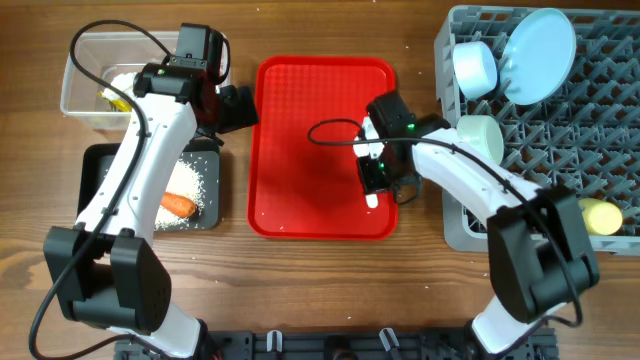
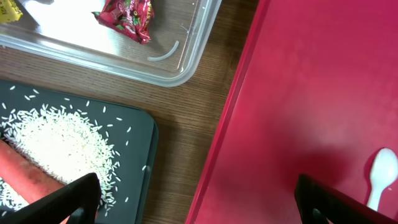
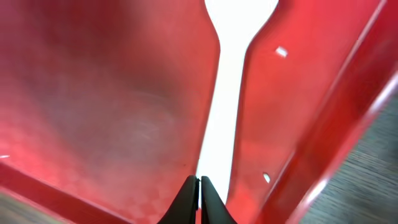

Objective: Sort waste into correct bins and load items into the dishwasher rack
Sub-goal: 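Carry the white spoon to the rack and drop it in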

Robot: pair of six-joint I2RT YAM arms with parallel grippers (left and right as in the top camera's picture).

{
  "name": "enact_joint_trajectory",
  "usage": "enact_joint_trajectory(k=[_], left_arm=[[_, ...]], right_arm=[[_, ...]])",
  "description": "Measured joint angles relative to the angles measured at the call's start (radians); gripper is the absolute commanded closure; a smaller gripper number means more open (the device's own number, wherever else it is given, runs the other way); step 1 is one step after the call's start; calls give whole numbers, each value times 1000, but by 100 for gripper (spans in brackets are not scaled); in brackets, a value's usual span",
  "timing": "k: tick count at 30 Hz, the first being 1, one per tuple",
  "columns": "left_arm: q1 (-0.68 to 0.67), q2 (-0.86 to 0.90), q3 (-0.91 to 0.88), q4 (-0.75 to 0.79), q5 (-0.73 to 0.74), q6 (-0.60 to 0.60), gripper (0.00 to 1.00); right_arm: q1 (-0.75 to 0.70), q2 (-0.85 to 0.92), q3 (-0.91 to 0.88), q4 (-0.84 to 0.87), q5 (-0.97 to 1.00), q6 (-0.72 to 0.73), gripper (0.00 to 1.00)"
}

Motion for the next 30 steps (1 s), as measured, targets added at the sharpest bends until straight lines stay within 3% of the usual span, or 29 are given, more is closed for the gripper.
enact_joint_trajectory(k=[2, 5, 7, 17, 25, 30], left_arm=[[0, 0, 0, 0, 0, 0, 0], [0, 0, 0, 0, 0, 0, 0], [0, 0, 0, 0, 0, 0, 0], [0, 0, 0, 0, 0, 0, 0], [0, 0, 0, 0, 0, 0, 0], [0, 0, 0, 0, 0, 0, 0]], right_arm=[[-1, -54, 10, -5, 5, 5, 93], [-9, -109, 22, -5, 18, 26, 60], [-14, -103, 23, 20, 30, 52, 52], [-15, 132, 24, 252, 64, 148, 57], [-15, 161, 28, 345, 86, 137, 96], [-16, 165, 32, 349, 85, 131, 96]])
